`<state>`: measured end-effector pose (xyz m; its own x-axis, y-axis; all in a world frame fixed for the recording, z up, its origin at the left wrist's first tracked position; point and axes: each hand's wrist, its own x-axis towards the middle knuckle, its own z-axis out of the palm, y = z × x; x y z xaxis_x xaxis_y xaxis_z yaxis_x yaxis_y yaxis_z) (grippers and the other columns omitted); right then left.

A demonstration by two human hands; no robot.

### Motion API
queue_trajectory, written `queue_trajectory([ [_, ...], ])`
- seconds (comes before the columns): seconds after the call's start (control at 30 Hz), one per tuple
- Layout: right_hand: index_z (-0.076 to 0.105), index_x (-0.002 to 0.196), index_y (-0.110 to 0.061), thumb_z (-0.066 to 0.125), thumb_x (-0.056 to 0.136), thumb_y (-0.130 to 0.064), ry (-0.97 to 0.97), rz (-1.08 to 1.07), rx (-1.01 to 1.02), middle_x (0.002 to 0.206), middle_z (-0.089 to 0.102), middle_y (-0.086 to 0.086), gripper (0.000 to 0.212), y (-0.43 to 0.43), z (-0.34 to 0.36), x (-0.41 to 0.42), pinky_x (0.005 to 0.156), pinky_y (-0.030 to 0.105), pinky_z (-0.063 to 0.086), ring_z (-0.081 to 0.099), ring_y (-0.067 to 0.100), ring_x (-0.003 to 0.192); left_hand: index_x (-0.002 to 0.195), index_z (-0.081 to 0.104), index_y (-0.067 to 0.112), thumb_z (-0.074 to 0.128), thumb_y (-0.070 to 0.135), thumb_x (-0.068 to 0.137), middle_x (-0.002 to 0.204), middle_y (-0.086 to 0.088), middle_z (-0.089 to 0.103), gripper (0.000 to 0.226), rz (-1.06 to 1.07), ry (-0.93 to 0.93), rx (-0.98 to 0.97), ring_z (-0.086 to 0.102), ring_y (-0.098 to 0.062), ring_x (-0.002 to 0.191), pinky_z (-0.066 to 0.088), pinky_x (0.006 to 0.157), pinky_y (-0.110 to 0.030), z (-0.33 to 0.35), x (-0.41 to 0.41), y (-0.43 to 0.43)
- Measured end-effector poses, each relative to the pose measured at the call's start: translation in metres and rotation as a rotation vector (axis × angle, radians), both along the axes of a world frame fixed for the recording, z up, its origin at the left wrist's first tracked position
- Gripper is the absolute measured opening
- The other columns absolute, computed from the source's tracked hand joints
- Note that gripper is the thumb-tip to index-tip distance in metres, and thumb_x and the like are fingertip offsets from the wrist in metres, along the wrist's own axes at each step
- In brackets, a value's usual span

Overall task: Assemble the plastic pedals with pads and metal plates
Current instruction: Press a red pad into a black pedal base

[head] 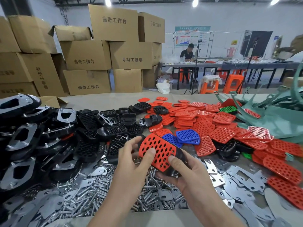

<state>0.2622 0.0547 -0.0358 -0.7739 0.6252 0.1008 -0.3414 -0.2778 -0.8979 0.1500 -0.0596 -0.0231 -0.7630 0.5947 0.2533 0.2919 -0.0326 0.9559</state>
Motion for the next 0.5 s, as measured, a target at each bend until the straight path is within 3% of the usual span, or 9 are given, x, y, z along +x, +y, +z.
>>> queue_trajectory([
  [0.07,0.08,0.105,-0.015,0.072,0.079,-0.018,0.017,0.004,-0.016,0.106,0.077,0.014,0.027,0.0002,-0.0002,-0.0003,0.075,0.039,0.063,0.076,0.028,0.099,0.127,0.054,0.039,0.067,0.058,0.073,0.11,0.011,0.073,0.059,-0.086,-0.196,0.055,0.071,-0.008,0.1,0.06,0.082,-0.032,-0.0013,-0.0002,0.0019],
  [0.17,0.079,0.106,-0.015,0.071,0.08,-0.017,0.022,0.031,-0.016,0.109,0.077,0.015,0.028,-0.0005,0.0004,0.0,0.076,0.041,0.063,0.075,0.029,0.1,0.123,0.062,0.031,0.067,0.053,0.074,0.104,0.003,0.076,0.054,-0.099,-0.239,0.098,0.074,-0.018,0.097,0.061,0.076,-0.032,0.0007,0.0011,0.0039],
  [0.37,0.08,0.105,-0.018,0.072,0.079,-0.018,0.025,0.057,0.001,0.106,0.077,0.013,0.027,-0.0013,0.0039,0.0014,0.075,0.038,0.063,0.076,0.025,0.097,0.111,0.069,0.042,0.076,0.06,0.075,0.102,0.001,0.077,0.041,-0.059,-0.307,0.128,0.072,-0.019,0.09,0.053,0.073,-0.032,0.0031,0.0023,0.0027],
  [0.5,0.08,0.105,-0.019,0.079,0.085,-0.017,0.022,0.052,-0.001,0.107,0.077,0.013,0.019,0.0002,0.0045,0.0024,0.076,0.039,0.063,0.076,0.027,0.1,0.106,0.074,0.033,0.076,0.058,0.075,0.102,-0.005,0.077,0.04,-0.102,-0.374,0.152,0.071,-0.017,0.087,0.051,0.072,-0.031,0.0073,0.0069,0.0018],
])
